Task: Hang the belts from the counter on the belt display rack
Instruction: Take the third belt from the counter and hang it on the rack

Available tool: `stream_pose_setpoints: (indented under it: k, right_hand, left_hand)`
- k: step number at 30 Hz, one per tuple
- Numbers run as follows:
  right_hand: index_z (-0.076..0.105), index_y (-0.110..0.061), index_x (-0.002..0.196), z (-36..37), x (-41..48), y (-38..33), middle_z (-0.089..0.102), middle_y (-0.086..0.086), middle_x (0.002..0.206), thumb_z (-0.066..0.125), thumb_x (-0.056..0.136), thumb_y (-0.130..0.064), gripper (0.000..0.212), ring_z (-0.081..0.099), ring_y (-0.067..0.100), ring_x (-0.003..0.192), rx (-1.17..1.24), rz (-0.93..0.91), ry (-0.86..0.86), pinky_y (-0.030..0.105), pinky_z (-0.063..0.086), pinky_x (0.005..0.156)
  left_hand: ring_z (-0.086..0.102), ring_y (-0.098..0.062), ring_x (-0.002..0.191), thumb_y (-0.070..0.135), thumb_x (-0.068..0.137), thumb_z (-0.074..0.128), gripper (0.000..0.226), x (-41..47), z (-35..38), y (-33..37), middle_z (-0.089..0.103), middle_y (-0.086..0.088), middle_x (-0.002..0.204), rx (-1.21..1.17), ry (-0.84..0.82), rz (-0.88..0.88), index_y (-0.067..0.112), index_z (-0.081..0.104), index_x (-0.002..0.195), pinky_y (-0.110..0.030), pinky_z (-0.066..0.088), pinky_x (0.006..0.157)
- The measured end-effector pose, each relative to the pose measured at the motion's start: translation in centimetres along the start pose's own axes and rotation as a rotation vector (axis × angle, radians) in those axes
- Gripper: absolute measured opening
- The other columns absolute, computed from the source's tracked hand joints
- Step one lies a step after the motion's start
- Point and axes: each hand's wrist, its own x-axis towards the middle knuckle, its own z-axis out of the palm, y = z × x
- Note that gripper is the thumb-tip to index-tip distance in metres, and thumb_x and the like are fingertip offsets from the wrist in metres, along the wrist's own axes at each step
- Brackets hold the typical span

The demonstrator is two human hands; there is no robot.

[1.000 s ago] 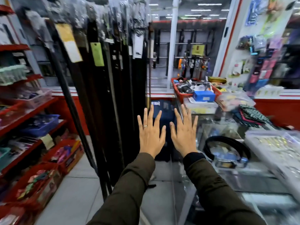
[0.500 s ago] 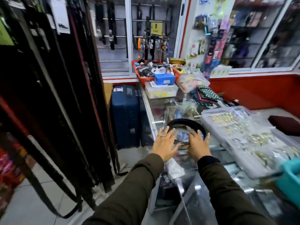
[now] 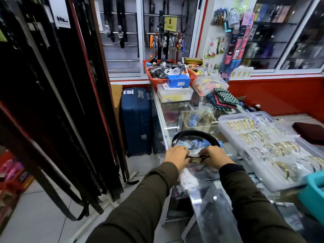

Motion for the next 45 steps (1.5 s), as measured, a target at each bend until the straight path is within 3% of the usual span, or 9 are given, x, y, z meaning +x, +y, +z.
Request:
stream_pose_setpoints:
  k: [3, 8, 13, 17, 22, 27, 30, 34, 45]
  right_hand:
    - [0.078, -0.008, 0.106, -0.8, -0.1, -1.3, 0.079, 0.009, 0.103, 0.078, 0.082, -0.005, 0.024, 0.070, 0.024, 0.099, 0.138, -0.074, 0.039, 0.028, 0.049, 0.086]
    - [0.077, -0.008, 0.097, -2.9, -0.1, -5.6, 0.078, 0.008, 0.093, 0.082, 0.081, -0.013, 0.017, 0.070, 0.022, 0.086, 0.285, -0.202, 0.159, 0.037, 0.054, 0.079]
    - [0.076, -0.020, 0.100, -4.8, -0.4, -9.9, 0.076, -0.013, 0.085, 0.086, 0.079, -0.015, 0.024, 0.069, -0.012, 0.080, 0.678, -0.253, 0.157, 0.008, 0.050, 0.071]
    - [0.070, -0.026, 0.092, -6.2, -1.1, -12.8, 0.077, -0.002, 0.093, 0.088, 0.076, -0.020, 0.024, 0.072, 0.006, 0.095, 0.916, -0.265, 0.174, 0.025, 0.060, 0.083]
    - [0.077, -0.032, 0.079, -7.6, -2.4, -15.9, 0.076, -0.016, 0.071, 0.088, 0.065, -0.041, 0.020, 0.071, -0.007, 0.072, 1.061, -0.362, 0.185, 0.014, 0.057, 0.064]
    - [0.075, -0.022, 0.091, -8.8, -2.8, -18.6, 0.075, -0.010, 0.081, 0.084, 0.069, -0.058, 0.043, 0.070, -0.002, 0.078, 0.778, -0.363, 0.310, 0.022, 0.057, 0.069]
    - [0.075, -0.012, 0.094, -10.5, -3.0, -20.7, 0.077, 0.004, 0.089, 0.087, 0.076, -0.036, 0.033, 0.071, 0.008, 0.075, 0.957, -0.428, 0.275, 0.027, 0.063, 0.066]
    - [0.076, -0.024, 0.092, -13.0, -2.9, -23.3, 0.082, 0.000, 0.087, 0.081, 0.081, -0.003, 0.025, 0.077, 0.009, 0.079, 1.227, -0.601, 0.124, 0.022, 0.064, 0.066]
    - [0.077, -0.016, 0.111, -19.9, -0.1, -30.6, 0.081, 0.007, 0.102, 0.080, 0.083, -0.010, 0.028, 0.077, 0.020, 0.100, 1.572, -0.765, 0.320, 0.027, 0.063, 0.082]
  left_hand:
    - [0.056, -0.030, 0.120, 0.034, 0.101, 0.052, 0.031, -1.1, -1.4, -1.7, 0.060, -0.008, 0.125, -0.005, 0.153, 0.019, 0.013, 0.062, 0.121, -0.043, 0.046, 0.096]
    - [0.049, -0.025, 0.123, 0.027, 0.100, 0.058, 0.024, -3.6, -4.1, -4.2, 0.050, -0.003, 0.137, -0.284, 0.538, -0.072, 0.020, 0.060, 0.123, -0.039, 0.051, 0.093]
    - [0.064, -0.022, 0.093, 0.025, 0.095, 0.071, 0.035, -5.6, -7.2, -4.8, 0.057, 0.003, 0.119, -1.100, 0.742, -0.356, 0.024, 0.056, 0.127, -0.023, 0.052, 0.078]
    - [0.074, -0.018, 0.089, 0.023, 0.089, 0.079, 0.015, -7.2, -9.6, -4.9, 0.074, 0.001, 0.098, -1.449, 0.714, -0.407, 0.029, 0.069, 0.098, -0.020, 0.059, 0.061]
    - [0.073, 0.007, 0.075, 0.021, 0.086, 0.082, 0.025, -9.6, -12.8, -6.4, 0.075, 0.017, 0.086, -1.429, 0.671, -0.411, 0.015, 0.075, 0.109, -0.016, 0.057, 0.056]
    - [0.072, -0.019, 0.094, 0.011, 0.088, 0.078, 0.042, -11.9, -16.3, -7.8, 0.074, -0.022, 0.114, -1.297, 0.741, -0.417, -0.009, 0.066, 0.123, -0.031, 0.062, 0.081]
    - [0.075, -0.015, 0.090, 0.011, 0.087, 0.080, 0.035, -13.0, -19.0, -8.0, 0.076, -0.023, 0.112, -1.292, 0.850, -0.367, -0.005, 0.071, 0.118, -0.031, 0.064, 0.082]
    - [0.075, -0.026, 0.105, 0.013, 0.085, 0.082, 0.033, -14.0, -22.6, -8.6, 0.078, -0.019, 0.110, -1.356, 1.020, -0.340, 0.001, 0.073, 0.115, -0.041, 0.062, 0.091]
    - [0.076, -0.010, 0.094, 0.010, 0.092, 0.074, 0.024, -14.3, -33.4, -10.1, 0.080, -0.004, 0.099, -1.297, 1.116, -0.063, 0.003, 0.074, 0.115, -0.022, 0.062, 0.080]
